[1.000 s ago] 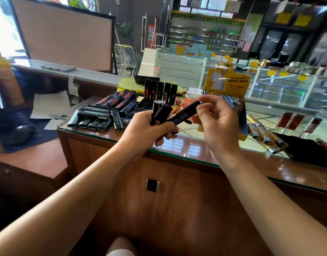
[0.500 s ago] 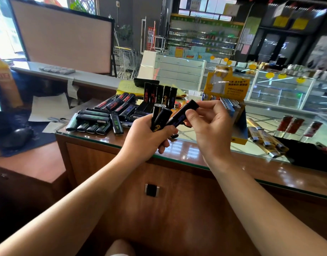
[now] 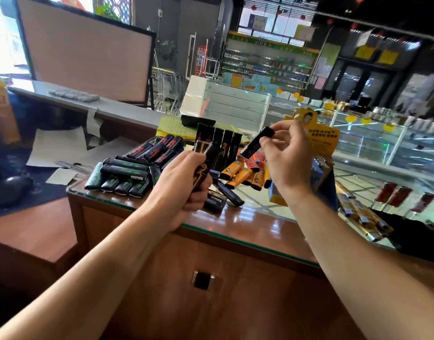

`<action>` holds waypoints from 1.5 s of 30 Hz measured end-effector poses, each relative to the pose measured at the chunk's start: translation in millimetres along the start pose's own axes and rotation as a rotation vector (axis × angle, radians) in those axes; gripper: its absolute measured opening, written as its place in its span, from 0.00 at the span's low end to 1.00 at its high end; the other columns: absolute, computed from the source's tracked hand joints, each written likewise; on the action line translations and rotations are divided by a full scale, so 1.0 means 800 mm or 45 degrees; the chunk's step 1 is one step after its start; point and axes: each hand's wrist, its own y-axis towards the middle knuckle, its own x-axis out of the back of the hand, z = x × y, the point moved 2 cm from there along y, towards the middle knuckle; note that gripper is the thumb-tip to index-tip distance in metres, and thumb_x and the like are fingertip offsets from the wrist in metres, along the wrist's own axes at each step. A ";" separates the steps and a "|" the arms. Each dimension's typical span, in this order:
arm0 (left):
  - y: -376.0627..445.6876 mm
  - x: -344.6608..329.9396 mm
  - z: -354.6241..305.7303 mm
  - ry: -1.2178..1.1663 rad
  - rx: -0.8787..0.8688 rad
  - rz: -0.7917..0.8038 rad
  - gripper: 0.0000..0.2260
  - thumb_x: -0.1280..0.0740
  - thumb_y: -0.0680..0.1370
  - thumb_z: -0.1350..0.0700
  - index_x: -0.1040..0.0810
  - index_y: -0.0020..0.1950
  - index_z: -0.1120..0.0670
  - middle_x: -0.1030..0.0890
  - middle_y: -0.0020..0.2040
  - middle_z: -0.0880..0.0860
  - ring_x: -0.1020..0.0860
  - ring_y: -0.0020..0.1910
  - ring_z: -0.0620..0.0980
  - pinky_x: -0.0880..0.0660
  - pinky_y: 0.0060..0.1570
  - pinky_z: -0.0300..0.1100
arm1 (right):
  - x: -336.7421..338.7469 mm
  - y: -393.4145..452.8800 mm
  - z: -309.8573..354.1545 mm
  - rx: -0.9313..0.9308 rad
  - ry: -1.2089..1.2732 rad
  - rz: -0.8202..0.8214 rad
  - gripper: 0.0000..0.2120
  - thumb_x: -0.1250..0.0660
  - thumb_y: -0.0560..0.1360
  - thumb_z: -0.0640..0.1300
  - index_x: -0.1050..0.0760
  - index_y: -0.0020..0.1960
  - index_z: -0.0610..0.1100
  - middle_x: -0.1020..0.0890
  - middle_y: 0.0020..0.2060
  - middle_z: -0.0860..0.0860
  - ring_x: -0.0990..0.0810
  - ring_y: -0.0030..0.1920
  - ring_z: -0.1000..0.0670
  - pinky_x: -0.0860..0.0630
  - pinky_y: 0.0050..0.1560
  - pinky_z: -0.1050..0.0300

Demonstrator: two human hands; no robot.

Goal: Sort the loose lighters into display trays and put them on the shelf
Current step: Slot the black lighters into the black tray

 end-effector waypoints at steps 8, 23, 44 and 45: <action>0.012 0.002 0.003 0.140 -0.213 -0.003 0.05 0.40 0.82 0.63 0.28 0.48 0.57 0.21 0.38 0.57 0.29 0.26 0.50 0.36 0.22 0.38 | -0.057 0.014 -0.028 0.068 -0.338 0.140 0.10 0.27 0.73 0.41 0.26 0.50 0.48 0.18 0.39 0.53 0.17 0.40 0.50 0.21 0.43 0.53; 0.029 0.020 -0.004 -0.006 -0.115 0.044 0.05 0.38 0.80 0.67 0.25 0.50 0.59 0.17 0.39 0.59 0.25 0.28 0.51 0.29 0.25 0.40 | -0.092 0.035 -0.049 0.083 -0.637 0.268 0.07 0.31 0.74 0.38 0.26 0.51 0.44 0.18 0.41 0.48 0.19 0.41 0.45 0.24 0.41 0.54; 0.028 0.025 -0.002 -0.025 -0.134 0.020 0.04 0.39 0.80 0.67 0.26 0.51 0.61 0.18 0.40 0.60 0.25 0.28 0.51 0.28 0.25 0.41 | -0.086 0.024 -0.058 0.048 -0.785 0.528 0.29 0.34 0.74 0.37 0.34 0.75 0.45 0.23 0.65 0.45 0.26 0.65 0.41 0.28 0.64 0.48; 0.028 0.025 -0.002 -0.025 -0.134 0.019 0.04 0.39 0.80 0.67 0.26 0.51 0.61 0.18 0.40 0.60 0.25 0.27 0.51 0.28 0.25 0.41 | -0.086 0.025 -0.057 0.042 -0.796 0.542 0.29 0.34 0.74 0.37 0.34 0.75 0.45 0.23 0.65 0.44 0.27 0.65 0.41 0.29 0.64 0.47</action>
